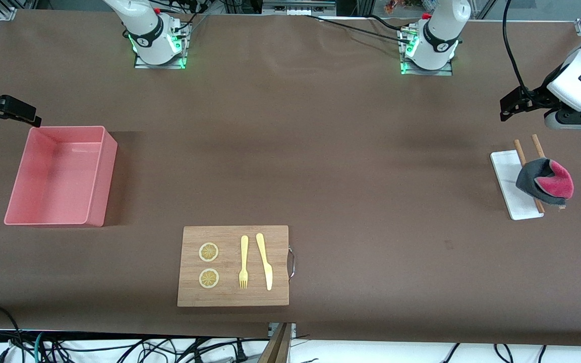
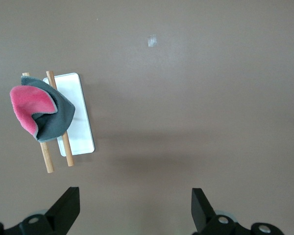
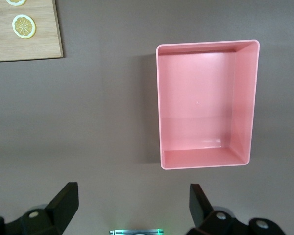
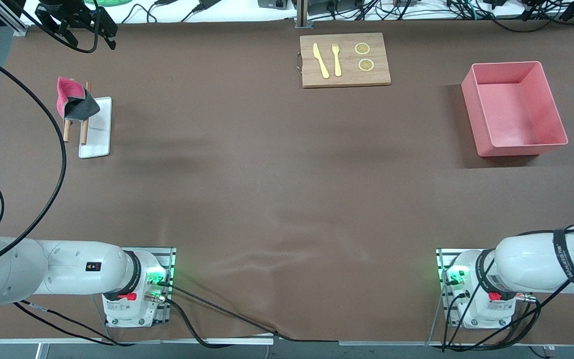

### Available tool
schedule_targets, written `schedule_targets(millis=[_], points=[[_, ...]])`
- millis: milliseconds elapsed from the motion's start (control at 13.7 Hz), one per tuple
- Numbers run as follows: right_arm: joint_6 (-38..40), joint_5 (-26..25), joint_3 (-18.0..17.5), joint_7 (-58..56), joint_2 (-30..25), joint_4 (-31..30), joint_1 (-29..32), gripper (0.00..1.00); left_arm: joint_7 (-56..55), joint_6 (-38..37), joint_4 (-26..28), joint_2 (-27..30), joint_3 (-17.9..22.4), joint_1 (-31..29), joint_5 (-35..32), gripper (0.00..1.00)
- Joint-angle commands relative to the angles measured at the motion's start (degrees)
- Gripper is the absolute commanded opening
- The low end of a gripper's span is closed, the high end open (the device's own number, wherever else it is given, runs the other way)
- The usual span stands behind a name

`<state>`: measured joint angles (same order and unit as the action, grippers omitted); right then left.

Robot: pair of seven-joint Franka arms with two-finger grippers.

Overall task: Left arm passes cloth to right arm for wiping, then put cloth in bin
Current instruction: 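Move the left gripper down toward the pink-grey cloth on the tray, then close the left gripper on the pink-grey cloth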

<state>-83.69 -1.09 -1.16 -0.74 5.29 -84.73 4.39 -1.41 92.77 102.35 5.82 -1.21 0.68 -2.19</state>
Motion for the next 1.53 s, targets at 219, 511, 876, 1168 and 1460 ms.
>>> schedule_targets(millis=[219,511,876,1168,1460], points=[[0.5,-0.1,-0.1,-0.7,0.4,1.1,0.4,1.0,0.2,-0.2,-0.8,-0.5,0.6,-2.1,-1.1,1.0],[0.4,-0.1,-0.1,-0.7,0.4,1.1,0.4,1.0,-0.4,0.0,-1.3,-2.3,0.7,-2.6,-1.6,1.0],[0.3,-0.1,-0.1,-0.7,0.4,1.1,0.4,1.0,0.4,0.1,-11.6,-16.5,0.8,-10.8,-1.3,1.0],[0.3,-0.1,-0.2,-0.7,0.7,1.5,0.4,1.0,2.9,4.1,-13.4,-23.4,0.8,-15.3,-1.4,1.0],[0.3,-0.1,-0.2,-0.8,0.7,1.5,0.4,1.0,7.2,7.3,-13.2,-28.6,0.7,-19.4,-0.9,1.0]])
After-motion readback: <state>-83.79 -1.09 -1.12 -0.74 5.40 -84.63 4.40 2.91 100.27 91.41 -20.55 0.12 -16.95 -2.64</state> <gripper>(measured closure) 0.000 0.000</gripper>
